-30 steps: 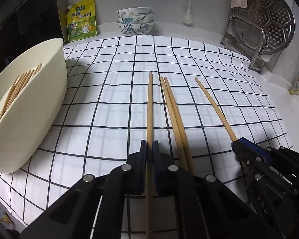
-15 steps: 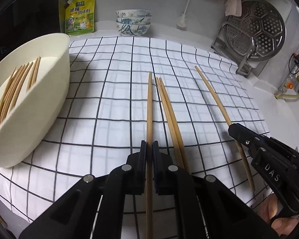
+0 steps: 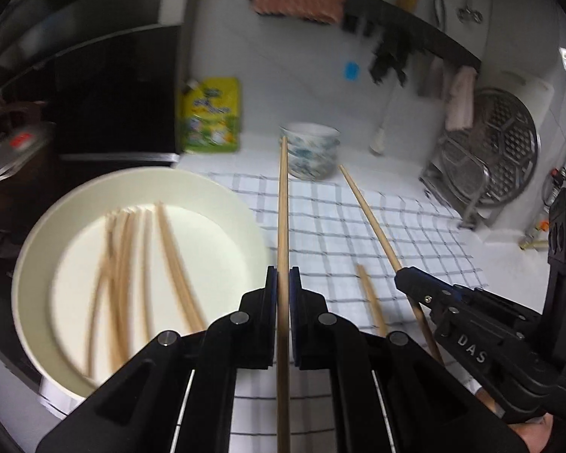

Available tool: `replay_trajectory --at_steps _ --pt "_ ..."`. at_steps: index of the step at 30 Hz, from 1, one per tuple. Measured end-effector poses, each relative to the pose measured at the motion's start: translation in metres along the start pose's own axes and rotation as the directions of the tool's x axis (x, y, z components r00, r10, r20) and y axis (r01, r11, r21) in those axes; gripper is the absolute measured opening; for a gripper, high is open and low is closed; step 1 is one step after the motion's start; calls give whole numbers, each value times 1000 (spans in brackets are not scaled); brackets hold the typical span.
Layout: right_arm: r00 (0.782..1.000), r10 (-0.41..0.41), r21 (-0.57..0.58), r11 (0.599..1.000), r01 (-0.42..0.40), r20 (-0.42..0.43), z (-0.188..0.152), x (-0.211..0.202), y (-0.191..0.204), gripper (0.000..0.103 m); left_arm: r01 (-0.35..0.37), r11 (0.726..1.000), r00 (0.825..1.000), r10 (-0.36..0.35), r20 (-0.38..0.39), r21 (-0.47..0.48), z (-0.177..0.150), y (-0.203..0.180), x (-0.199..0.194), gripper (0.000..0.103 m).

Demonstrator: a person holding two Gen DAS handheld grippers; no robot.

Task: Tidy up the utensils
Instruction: 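Lift both held chopsticks and carry them over the cream basin, then lower the chopsticks into the basin and open both tools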

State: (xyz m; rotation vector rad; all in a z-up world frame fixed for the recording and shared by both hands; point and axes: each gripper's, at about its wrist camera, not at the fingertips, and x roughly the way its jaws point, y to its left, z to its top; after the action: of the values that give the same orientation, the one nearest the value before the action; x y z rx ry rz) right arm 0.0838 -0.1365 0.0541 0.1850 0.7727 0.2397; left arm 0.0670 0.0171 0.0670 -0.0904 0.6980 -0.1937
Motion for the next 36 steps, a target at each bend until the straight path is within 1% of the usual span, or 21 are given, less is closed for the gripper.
replay_trajectory --at_steps 2,4,6,9,13,17,22,26,27,28,29,30,33,36 --pt "999 37 -24 999 -38 -1 8 10 23 6 -65 998 998 65 23 -11 4 24 -4 7" --pt "997 71 -58 996 -72 -10 15 24 49 6 -121 992 992 122 30 -32 7 49 -4 7" --pt "995 95 -85 992 -96 -23 18 35 70 6 -166 985 985 168 31 -56 10 72 -4 7" --pt "990 129 -101 986 -134 -52 23 53 95 6 -213 974 976 216 25 -79 11 99 -2 7" --pt "985 159 -110 980 -166 -73 29 70 120 6 -231 968 973 232 -4 -101 10 122 8 7" --pt "983 149 -127 979 -162 -107 29 90 137 6 -231 967 973 230 -23 -105 9 133 16 7" --pt "981 131 -112 983 -148 -142 26 107 136 6 -224 968 974 220 -45 -110 7 140 25 7" --pt "981 121 -110 984 -138 -154 23 110 133 7 -223 967 974 217 -62 -119 6 142 28 8" --pt "980 121 -112 984 -140 -159 23 110 133 7 -226 966 973 219 -67 -128 5 143 29 13" --pt "980 120 -110 984 -138 -157 23 109 132 15 -231 964 972 223 -69 -134 5 144 29 19" --pt "982 116 -109 985 -133 -150 23 108 131 17 -234 962 972 227 -68 -139 4 145 28 26" --pt "984 111 -113 985 -127 -139 23 105 130 17 -240 960 970 233 -63 -144 3 146 26 33" --pt "986 105 -122 985 -121 -130 22 101 130 17 -250 956 968 245 -53 -151 1 147 22 44" --pt "987 104 -123 985 -120 -124 21 97 129 17 -253 955 967 249 -45 -157 0 147 18 49"
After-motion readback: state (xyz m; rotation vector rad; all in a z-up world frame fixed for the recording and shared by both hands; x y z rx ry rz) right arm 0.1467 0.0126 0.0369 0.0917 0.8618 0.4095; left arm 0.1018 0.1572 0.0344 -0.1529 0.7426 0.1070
